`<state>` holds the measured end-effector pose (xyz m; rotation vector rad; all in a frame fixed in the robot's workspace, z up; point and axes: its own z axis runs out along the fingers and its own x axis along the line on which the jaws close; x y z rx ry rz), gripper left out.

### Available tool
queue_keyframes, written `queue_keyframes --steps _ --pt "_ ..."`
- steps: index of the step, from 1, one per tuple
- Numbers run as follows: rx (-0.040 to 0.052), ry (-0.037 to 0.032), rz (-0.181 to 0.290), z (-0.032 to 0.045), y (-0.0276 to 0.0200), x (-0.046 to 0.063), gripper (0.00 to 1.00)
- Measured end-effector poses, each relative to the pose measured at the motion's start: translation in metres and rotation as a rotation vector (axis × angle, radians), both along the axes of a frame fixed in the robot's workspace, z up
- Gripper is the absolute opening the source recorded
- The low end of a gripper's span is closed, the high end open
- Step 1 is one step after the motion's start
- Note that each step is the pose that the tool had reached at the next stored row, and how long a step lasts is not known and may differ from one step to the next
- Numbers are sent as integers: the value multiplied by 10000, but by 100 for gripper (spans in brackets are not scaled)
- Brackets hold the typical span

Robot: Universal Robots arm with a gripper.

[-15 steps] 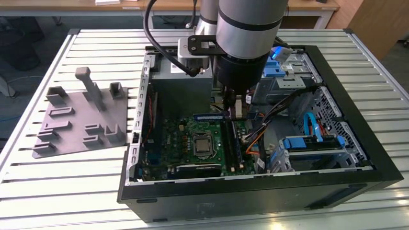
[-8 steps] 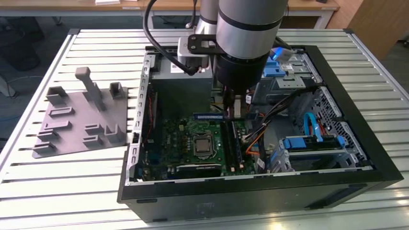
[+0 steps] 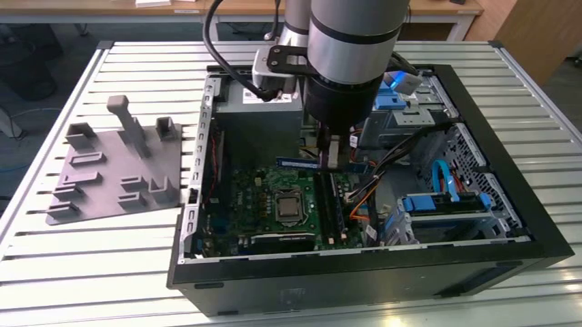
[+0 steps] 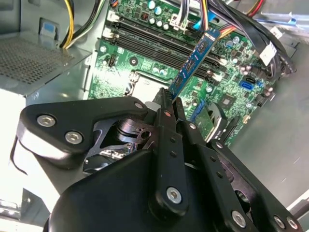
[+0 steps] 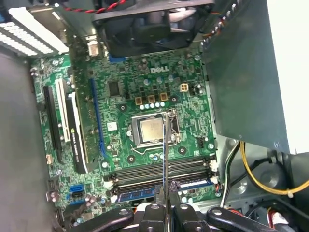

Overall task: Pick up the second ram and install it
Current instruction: 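Insert the second ram into the second slot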

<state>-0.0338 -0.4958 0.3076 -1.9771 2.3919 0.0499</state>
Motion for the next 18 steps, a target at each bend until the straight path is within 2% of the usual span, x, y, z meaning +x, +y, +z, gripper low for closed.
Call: queue_keyframes --steps 9,18 --pt "0 0 -1130 -2 0 0 14" --pt "0 -1 -2047 -5 0 0 14"
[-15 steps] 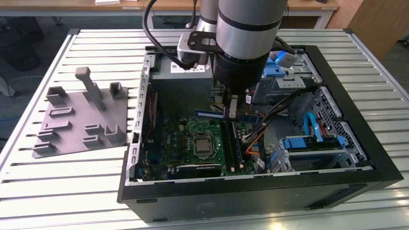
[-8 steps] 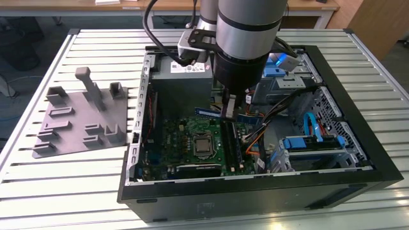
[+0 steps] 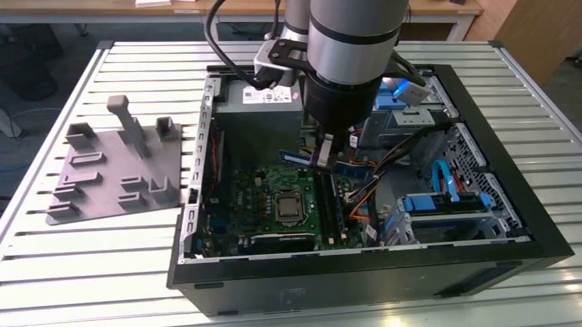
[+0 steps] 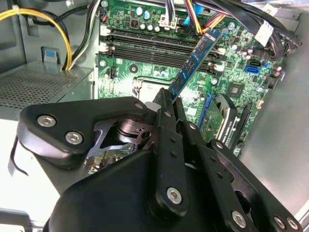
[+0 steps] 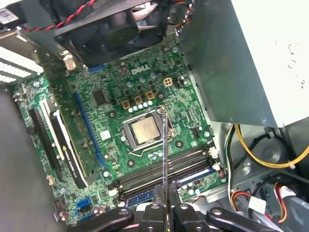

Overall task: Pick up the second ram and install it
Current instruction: 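Insert the second ram into the second slot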

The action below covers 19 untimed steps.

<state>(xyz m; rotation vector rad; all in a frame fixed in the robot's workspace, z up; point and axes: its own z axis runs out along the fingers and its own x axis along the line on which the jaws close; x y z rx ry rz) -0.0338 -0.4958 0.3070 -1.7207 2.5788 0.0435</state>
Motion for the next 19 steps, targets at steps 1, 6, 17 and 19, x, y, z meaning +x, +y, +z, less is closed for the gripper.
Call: queue_keyframes --steps 1,6,17,19 --pt "0 0 -98 0 0 0 14" --pt "-1 0 -595 -2 0 0 14" --pt "-1 1 -1645 -6 0 0 14" --pt "0 0 -1867 -7 0 0 14"
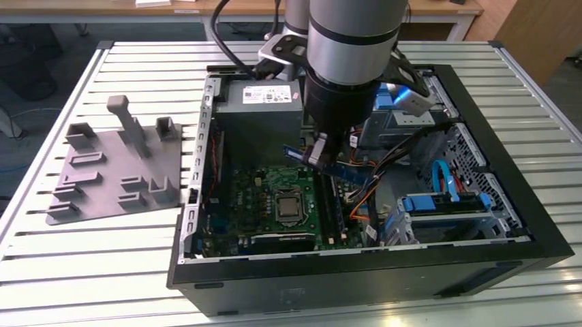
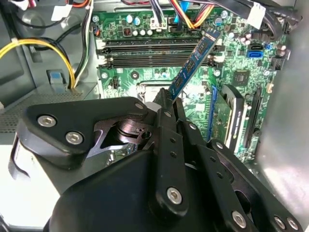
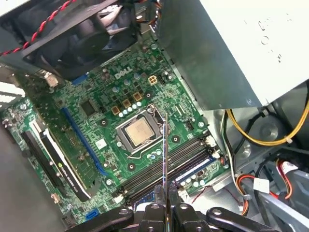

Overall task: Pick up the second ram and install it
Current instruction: 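Insert the second ram into the second slot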

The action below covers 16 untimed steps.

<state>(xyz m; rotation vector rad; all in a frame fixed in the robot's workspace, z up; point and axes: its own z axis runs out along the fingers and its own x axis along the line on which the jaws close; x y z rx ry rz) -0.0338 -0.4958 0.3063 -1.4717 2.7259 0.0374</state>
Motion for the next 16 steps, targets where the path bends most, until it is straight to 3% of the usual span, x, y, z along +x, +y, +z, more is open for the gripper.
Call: queue_keyframes --steps 16 --pt "0 0 -1553 -8 0 0 14"
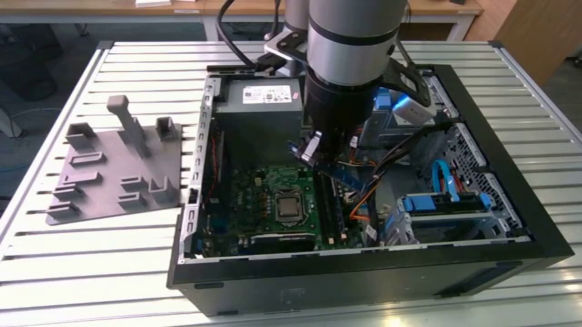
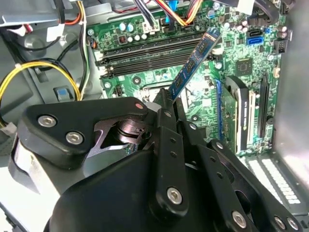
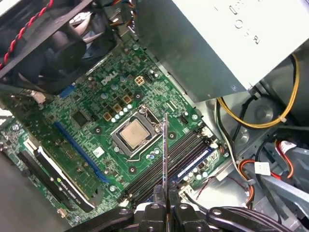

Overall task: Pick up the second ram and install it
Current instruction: 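Insert the second ram into the second slot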

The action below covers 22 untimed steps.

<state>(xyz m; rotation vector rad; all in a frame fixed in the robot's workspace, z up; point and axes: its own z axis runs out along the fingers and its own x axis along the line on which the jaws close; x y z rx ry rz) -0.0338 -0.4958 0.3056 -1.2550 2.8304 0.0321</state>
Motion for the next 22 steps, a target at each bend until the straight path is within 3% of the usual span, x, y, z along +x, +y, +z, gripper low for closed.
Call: queue_keyframes --steps 22 --pt "0 0 -1925 -9 0 0 14"
